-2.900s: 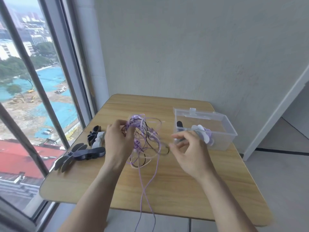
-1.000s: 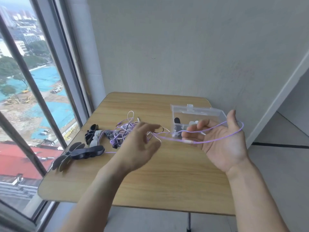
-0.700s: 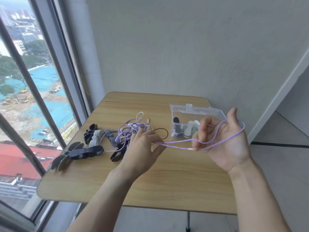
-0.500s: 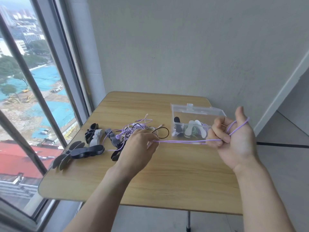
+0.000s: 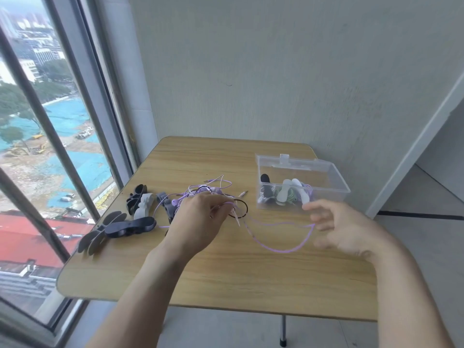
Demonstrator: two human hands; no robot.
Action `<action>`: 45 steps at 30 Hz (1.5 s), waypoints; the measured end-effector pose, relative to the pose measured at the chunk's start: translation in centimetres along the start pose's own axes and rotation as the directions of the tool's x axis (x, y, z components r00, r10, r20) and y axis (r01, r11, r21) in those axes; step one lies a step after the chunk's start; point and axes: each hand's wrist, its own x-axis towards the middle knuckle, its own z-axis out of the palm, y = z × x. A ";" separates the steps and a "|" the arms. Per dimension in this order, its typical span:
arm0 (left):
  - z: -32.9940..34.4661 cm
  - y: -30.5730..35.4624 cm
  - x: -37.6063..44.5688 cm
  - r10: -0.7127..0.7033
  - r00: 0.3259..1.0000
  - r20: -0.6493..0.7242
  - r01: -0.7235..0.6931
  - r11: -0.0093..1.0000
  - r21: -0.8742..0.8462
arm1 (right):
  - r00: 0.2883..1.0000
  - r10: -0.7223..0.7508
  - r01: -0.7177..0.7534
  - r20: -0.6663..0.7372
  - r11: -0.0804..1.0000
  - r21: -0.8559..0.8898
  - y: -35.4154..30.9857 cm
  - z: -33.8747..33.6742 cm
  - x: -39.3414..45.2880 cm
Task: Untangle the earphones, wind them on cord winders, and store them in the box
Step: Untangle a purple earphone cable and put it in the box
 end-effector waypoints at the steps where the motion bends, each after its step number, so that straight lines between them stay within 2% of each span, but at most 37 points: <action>1: 0.1 0.0 0.0 0.003 1.000 0.003 -0.003 1.000 0.000 | 0.999 0.032 -0.028 0.032 0.994 -0.105 0.0 0.0 -0.2; 2: 0.2 0.0 0.0 0.005 1.000 0.010 -0.005 1.000 -0.005 | 1.000 0.014 -0.014 0.001 0.987 -0.159 -0.2 0.1 -0.3; 3: 0.3 0.1 0.1 0.005 1.000 0.018 -0.005 1.000 -0.015 | 0.995 -0.062 0.050 -0.078 0.988 -0.148 -0.7 0.4 -0.4; 5: 0.5 0.4 0.0 0.004 0.999 0.032 -0.002 0.999 -0.046 | 0.919 -0.283 0.290 -0.274 0.957 -0.016 -2.2 1.6 -0.5; 6: 0.6 0.5 -0.1 0.006 0.999 0.039 -0.003 0.998 -0.064 | 0.874 -0.369 0.402 -0.316 0.915 0.045 -3.3 2.5 -0.6; 7: 0.7 0.6 -0.2 0.005 0.999 0.048 -0.001 0.996 -0.088 | 0.853 -0.431 0.472 -0.296 0.878 0.080 -4.2 3.5 -0.7; 9: 0.8 0.9 -0.2 -0.006 0.998 0.067 0.017 0.988 -0.154 | 0.855 -0.485 0.505 -0.182 0.860 0.081 -5.0 5.6 -0.3; 12: 0.7 1.1 -0.1 -0.025 0.996 0.088 0.044 0.976 -0.214 | 0.891 -0.444 0.452 -0.092 0.887 0.095 -5.0 7.3 0.4; 15: 0.5 0.9 -0.2 -0.021 0.997 0.076 0.037 0.976 -0.214 | 0.899 -0.431 0.437 -0.071 0.890 0.127 -5.3 7.4 0.5; 18: 0.5 0.5 -0.1 -0.016 0.999 0.045 0.023 0.986 -0.163 | 0.898 -0.416 0.437 -0.145 0.881 0.180 -5.5 7.0 0.5; 21: 0.5 0.6 -0.2 -0.005 0.997 0.073 0.011 0.996 -0.087 | 0.854 -0.449 0.499 -0.263 0.850 0.170 -5.4 6.5 0.5; 24: 0.9 0.6 -0.3 0.038 0.999 0.025 -0.038 0.999 -0.006 | 0.835 -0.467 0.533 -0.291 0.816 0.222 -5.4 6.1 0.2; 26: 1.3 0.2 -0.1 0.023 0.998 -0.052 -0.022 1.000 0.019 | 0.816 -0.478 0.568 -0.326 0.769 0.293 -5.6 6.0 -0.1; 30: 1.1 0.0 0.4 -0.041 0.988 -0.152 0.051 0.997 0.062 | 0.786 -0.470 0.619 -0.402 0.606 0.500 -6.6 5.6 -1.1; 34: 0.5 0.2 0.4 -0.047 0.977 -0.206 0.052 0.998 0.022 | 0.779 -0.357 0.626 -0.516 0.497 0.601 -7.0 4.6 -1.6; 38: 0.0 0.9 0.4 -0.086 0.937 -0.338 0.037 0.988 -0.149 | 0.771 -0.233 0.607 -0.593 0.550 0.573 -6.6 4.1 -1.2; 42: -0.2 1.4 0.4 -0.174 0.916 -0.362 0.091 0.968 -0.235 | 0.856 -0.099 0.453 -0.507 0.615 0.646 -5.7 3.9 -0.1; 45: -0.8 0.9 0.6 -0.303 0.887 -0.350 0.181 0.923 -0.341 | 0.911 0.012 0.331 -0.413 0.576 0.747 -4.8 3.6 0.7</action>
